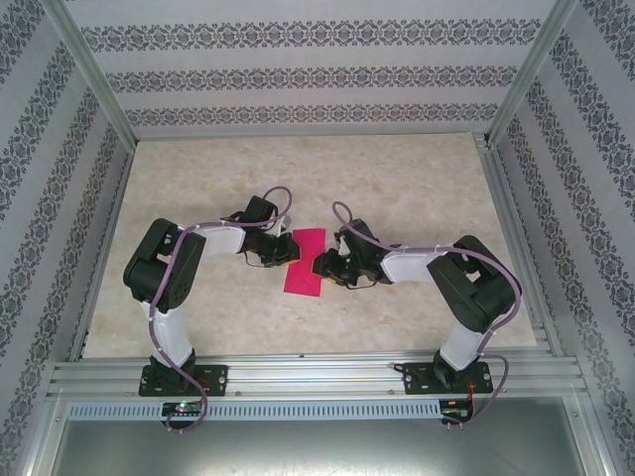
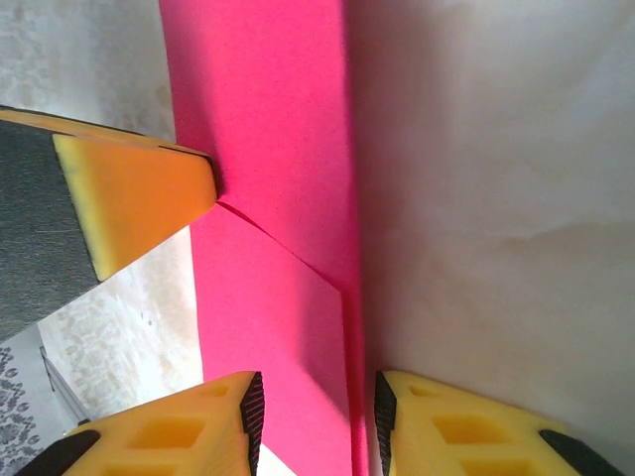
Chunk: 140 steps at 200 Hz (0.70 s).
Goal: Fold a paper plane with a square sheet of paper (pick it up from the middle)
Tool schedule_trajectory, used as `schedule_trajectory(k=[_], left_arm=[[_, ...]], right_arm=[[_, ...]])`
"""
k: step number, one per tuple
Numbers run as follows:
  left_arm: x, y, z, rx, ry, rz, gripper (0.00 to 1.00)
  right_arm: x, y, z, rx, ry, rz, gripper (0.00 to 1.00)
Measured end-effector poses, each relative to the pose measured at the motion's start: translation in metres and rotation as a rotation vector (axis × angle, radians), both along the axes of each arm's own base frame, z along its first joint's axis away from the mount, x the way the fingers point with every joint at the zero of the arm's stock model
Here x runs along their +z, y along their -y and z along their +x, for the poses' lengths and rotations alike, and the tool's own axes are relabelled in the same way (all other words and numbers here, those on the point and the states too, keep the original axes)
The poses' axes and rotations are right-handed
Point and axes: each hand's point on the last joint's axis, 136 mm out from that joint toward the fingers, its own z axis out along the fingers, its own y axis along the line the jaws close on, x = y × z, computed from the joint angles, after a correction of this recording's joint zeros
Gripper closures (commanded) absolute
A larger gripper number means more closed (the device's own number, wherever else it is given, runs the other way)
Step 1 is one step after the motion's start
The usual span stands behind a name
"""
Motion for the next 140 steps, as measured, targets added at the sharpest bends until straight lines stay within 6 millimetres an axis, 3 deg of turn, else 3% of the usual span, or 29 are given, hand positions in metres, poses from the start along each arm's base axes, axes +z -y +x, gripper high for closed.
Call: schedule_trajectory(k=[86, 140], left_arm=[[0.003, 0.001, 0.003, 0.0, 0.004, -0.002, 0.86], [0.005, 0.0, 0.004, 0.006, 0.011, 0.002, 0.82]], right_arm=[[0.001, -0.006, 0.005, 0.008, 0.021, 0.031, 0.68], [-0.002, -0.012, 0.008, 0.017, 0.029, 0.061, 0.82]])
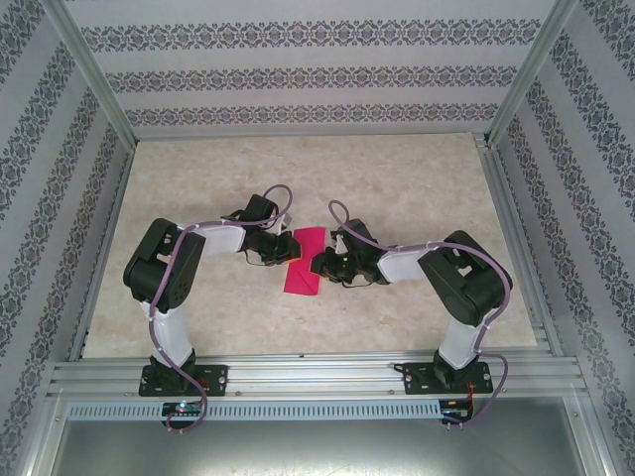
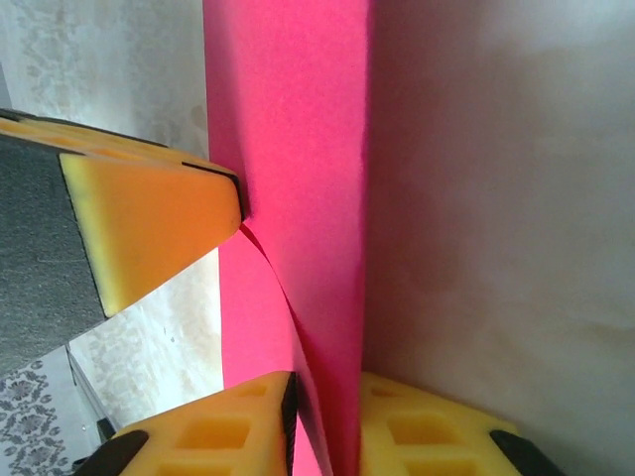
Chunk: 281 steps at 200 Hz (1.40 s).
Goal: Fold a paper plane with a square sheet of paper (pick it up from the middle)
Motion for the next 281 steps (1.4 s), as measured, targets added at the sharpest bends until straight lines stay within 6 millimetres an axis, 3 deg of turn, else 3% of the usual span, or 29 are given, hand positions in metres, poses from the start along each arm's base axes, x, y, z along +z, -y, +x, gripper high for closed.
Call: schedule_trajectory(k=[37, 59, 101, 156, 213, 281], left_arm=[[0.025, -0.008, -0.001, 0.035, 0.076, 0.006, 0.76], [0.048, -0.015, 0.002, 0.078, 0.15, 0.013, 0.75], [0.084, -0.031, 0.016, 0.19, 0.289, 0.035, 0.74], [0.121, -0.057, 0.017, 0.323, 0.426, 0.063, 0.67], [0.129, -0.076, 0.01, 0.394, 0.475, 0.095, 0.58], [0.116, -0.092, 0.0, 0.431, 0.46, 0.128, 0.47]], right_arm=[[0.002, -0.001, 0.0, 0.006, 0.009, 0.004, 0.94], [0.01, 0.002, 0.0, 0.006, 0.025, -0.004, 0.95], [0.058, 0.015, 0.0, -0.01, 0.139, -0.027, 0.95], [0.1, 0.061, -0.018, -0.046, 0.246, -0.183, 0.96], [0.14, 0.107, -0.031, -0.108, 0.337, -0.338, 0.95], [0.172, 0.14, -0.038, -0.106, 0.365, -0.528, 0.95]])
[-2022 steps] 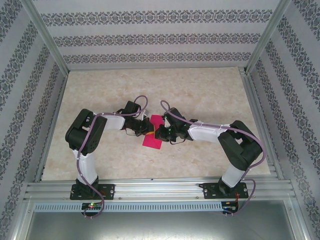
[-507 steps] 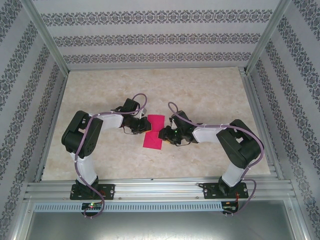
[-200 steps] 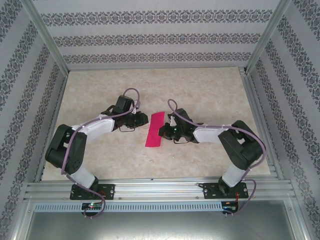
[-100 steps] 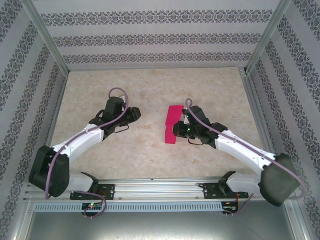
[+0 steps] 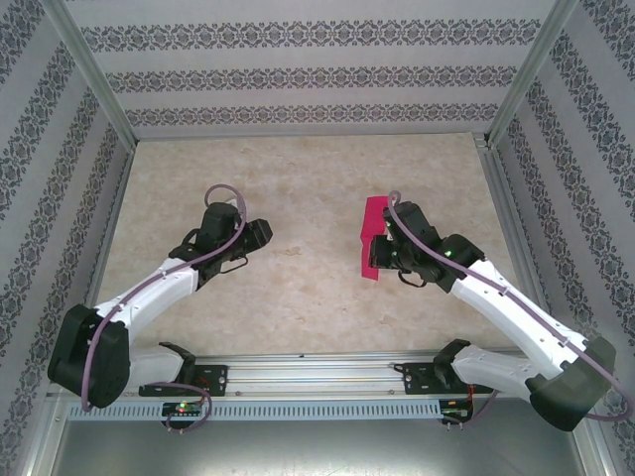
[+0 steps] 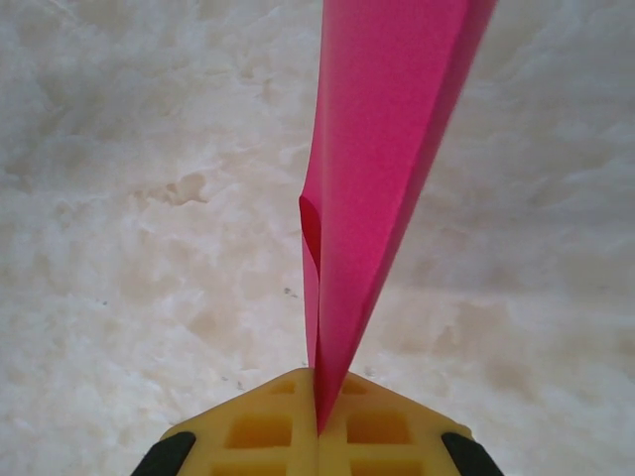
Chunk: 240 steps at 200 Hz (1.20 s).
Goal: Fold a paper plane with a square sheet of paper (pick it up from the middle)
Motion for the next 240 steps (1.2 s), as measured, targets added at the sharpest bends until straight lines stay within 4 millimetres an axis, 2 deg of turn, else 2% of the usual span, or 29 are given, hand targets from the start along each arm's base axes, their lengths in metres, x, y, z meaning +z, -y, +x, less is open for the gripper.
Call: schedule_trajectory(k=[29, 54, 90, 116, 149, 170, 196, 208, 219, 233, 240], left_arm=[[0.009, -0.006, 0.001, 0.024, 0.027, 0.002, 0.44], [0.009, -0.014, 0.002, 0.051, 0.027, 0.016, 0.39], [0.005, -0.032, 0.003, 0.117, 0.015, 0.059, 0.38], [0.003, -0.05, 0.003, 0.182, 0.011, 0.095, 0.38], [0.004, -0.073, -0.003, 0.269, 0.026, 0.129, 0.36], [0.007, -0.084, -0.008, 0.309, 0.031, 0.15, 0.36], [0.014, -0.095, -0.014, 0.345, 0.04, 0.169, 0.34], [0.016, -0.099, -0.018, 0.357, 0.043, 0.175, 0.34], [0.019, -0.101, -0.021, 0.362, 0.048, 0.175, 0.33], [0.023, -0.104, -0.024, 0.37, 0.055, 0.176, 0.32], [0.025, -0.105, -0.026, 0.372, 0.058, 0.175, 0.31]], right_arm=[[0.012, 0.004, 0.003, 0.011, -0.007, -0.144, 0.95], [0.01, 0.009, 0.009, 0.012, -0.053, -0.344, 0.97], [-0.027, 0.006, 0.017, 0.056, -0.172, -0.675, 0.97], [-0.059, -0.003, 0.024, 0.091, -0.253, -0.802, 0.96], [-0.091, -0.03, 0.039, 0.125, -0.305, -0.847, 0.95], [-0.108, -0.056, 0.05, 0.144, -0.314, -0.845, 0.93], [-0.129, -0.091, 0.053, 0.19, -0.328, -0.81, 0.86], [-0.138, -0.108, 0.05, 0.213, -0.34, -0.751, 0.82], [-0.143, -0.124, 0.046, 0.234, -0.354, -0.674, 0.71], [-0.148, -0.146, 0.042, 0.267, -0.355, -0.538, 0.69], [-0.149, -0.154, 0.038, 0.281, -0.358, -0.459, 0.63]])
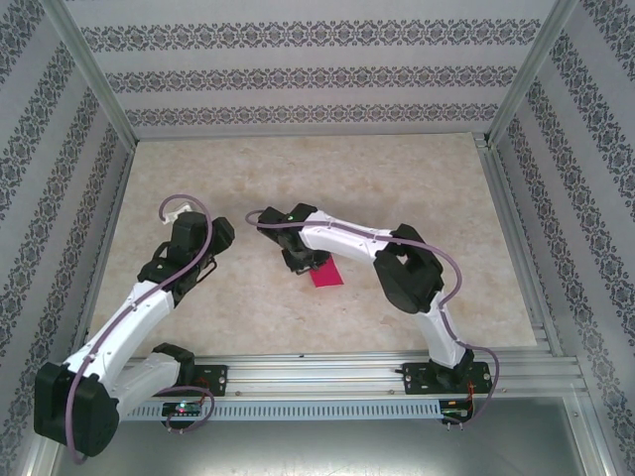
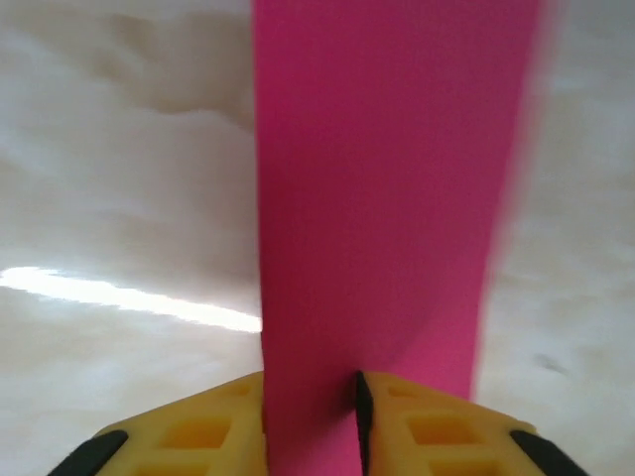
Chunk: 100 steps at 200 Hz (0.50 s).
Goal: Fold a paper plane with a square sheet of paper (pick it up from the middle)
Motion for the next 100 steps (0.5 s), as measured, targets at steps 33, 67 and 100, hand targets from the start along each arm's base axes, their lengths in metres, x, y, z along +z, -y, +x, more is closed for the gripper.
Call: schedule_trajectory(k=[33, 67, 100], left_arm=[[0.002, 0.003, -0.005, -0.02, -0.002, -0.014, 0.28], [-0.018, 0.023, -0.004, -0.11, -0.079, -0.063, 0.29], [-0.051, 0.052, -0.003, -0.232, -0.214, -0.139, 0.3]], right_arm=[[0.021, -0.007, -0.01, -0.057, -0.035, 0.377, 0.53], [0.044, -0.001, 0.011, -0.137, -0.018, 0.703, 0.67], [0.026, -0.013, 0.01, -0.15, -0.086, 0.811, 0.76]])
